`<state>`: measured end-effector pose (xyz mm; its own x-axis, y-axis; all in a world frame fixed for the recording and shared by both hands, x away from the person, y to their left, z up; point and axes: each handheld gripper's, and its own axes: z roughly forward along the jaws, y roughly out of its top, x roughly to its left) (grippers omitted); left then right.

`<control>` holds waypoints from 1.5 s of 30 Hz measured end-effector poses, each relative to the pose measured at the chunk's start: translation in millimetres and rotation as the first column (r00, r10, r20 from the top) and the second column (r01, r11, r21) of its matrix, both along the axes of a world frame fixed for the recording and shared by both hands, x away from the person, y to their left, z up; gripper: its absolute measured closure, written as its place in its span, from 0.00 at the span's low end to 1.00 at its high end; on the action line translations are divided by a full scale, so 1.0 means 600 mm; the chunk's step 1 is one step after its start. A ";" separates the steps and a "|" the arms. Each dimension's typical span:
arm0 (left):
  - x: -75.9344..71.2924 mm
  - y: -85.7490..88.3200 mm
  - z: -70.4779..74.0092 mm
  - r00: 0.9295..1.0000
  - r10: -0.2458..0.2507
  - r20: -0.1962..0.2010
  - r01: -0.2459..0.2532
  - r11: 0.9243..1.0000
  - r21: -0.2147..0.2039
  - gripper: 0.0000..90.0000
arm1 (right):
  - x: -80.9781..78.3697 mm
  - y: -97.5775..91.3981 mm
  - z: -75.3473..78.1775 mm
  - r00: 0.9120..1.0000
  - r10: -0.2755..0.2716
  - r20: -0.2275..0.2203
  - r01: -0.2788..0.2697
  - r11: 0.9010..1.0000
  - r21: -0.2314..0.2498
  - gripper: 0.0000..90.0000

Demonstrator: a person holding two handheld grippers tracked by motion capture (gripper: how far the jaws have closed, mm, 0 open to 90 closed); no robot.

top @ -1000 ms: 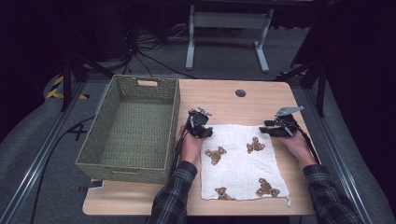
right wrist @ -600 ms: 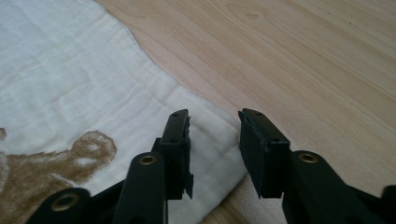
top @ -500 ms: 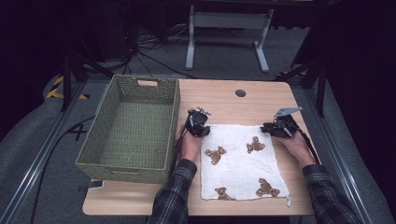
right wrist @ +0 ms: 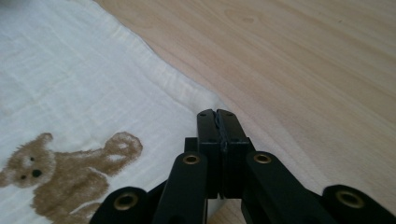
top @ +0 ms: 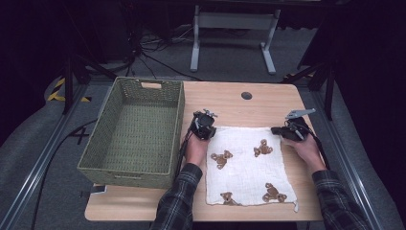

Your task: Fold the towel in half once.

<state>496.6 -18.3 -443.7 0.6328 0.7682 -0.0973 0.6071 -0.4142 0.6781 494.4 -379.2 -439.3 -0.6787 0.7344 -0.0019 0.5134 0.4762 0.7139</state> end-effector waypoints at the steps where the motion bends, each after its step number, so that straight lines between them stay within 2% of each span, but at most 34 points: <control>1: 0.000 -0.001 0.005 1.000 0.001 0.007 -0.001 1.000 -0.004 0.96 | -0.002 -0.003 0.005 1.000 -0.001 0.009 0.001 1.000 0.004 1.00; 7: -0.001 -0.008 0.042 0.998 0.009 0.056 -0.007 0.999 -0.039 0.96 | -0.006 -0.018 0.040 0.998 -0.018 0.059 0.016 0.999 0.036 1.00; 13: -0.014 -0.009 0.068 0.995 -0.014 0.100 0.018 0.999 -0.037 0.96 | -0.016 -0.025 0.072 0.995 -0.018 0.098 0.014 0.999 0.043 1.00; 20: -0.048 0.001 0.071 0.993 -0.043 0.110 0.048 0.998 -0.043 0.96 | -0.048 -0.022 0.074 0.994 0.006 0.106 -0.011 0.999 0.040 1.00; 25: -0.072 0.012 0.074 0.991 -0.059 0.124 0.066 0.996 -0.052 0.96 | -0.076 -0.024 0.074 0.994 0.015 0.104 -0.022 0.997 0.070 1.00; 28: -0.087 0.015 0.075 0.988 -0.076 0.138 0.081 0.996 -0.033 0.96 | -0.092 -0.024 0.074 0.994 0.024 0.107 -0.033 0.996 0.079 1.00; 30: -0.097 0.017 0.074 0.987 -0.075 0.141 0.080 0.996 -0.036 0.96 | -0.105 -0.023 0.071 0.994 0.029 0.103 -0.037 0.996 0.085 1.00; 33: -0.109 0.019 0.074 0.985 -0.091 0.144 0.095 0.995 -0.020 0.96 | -0.121 -0.021 0.066 0.994 0.039 0.098 -0.046 0.996 0.079 1.00; 37: -0.126 0.022 0.072 0.985 -0.098 0.145 0.101 0.995 -0.018 0.96 | -0.141 -0.018 0.058 0.996 0.055 0.077 -0.061 0.995 0.078 1.00; 45: -0.155 0.025 0.062 0.984 -0.124 0.131 0.126 0.992 -0.009 0.96 | -0.171 -0.018 0.049 0.995 0.081 0.067 -0.085 0.994 0.065 1.00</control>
<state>403.5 -3.3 -406.4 0.7316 0.6814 -0.0208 0.4581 -0.4688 0.7552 391.6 -390.0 -409.9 -0.7372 0.6757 0.0004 0.4264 0.4647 0.7760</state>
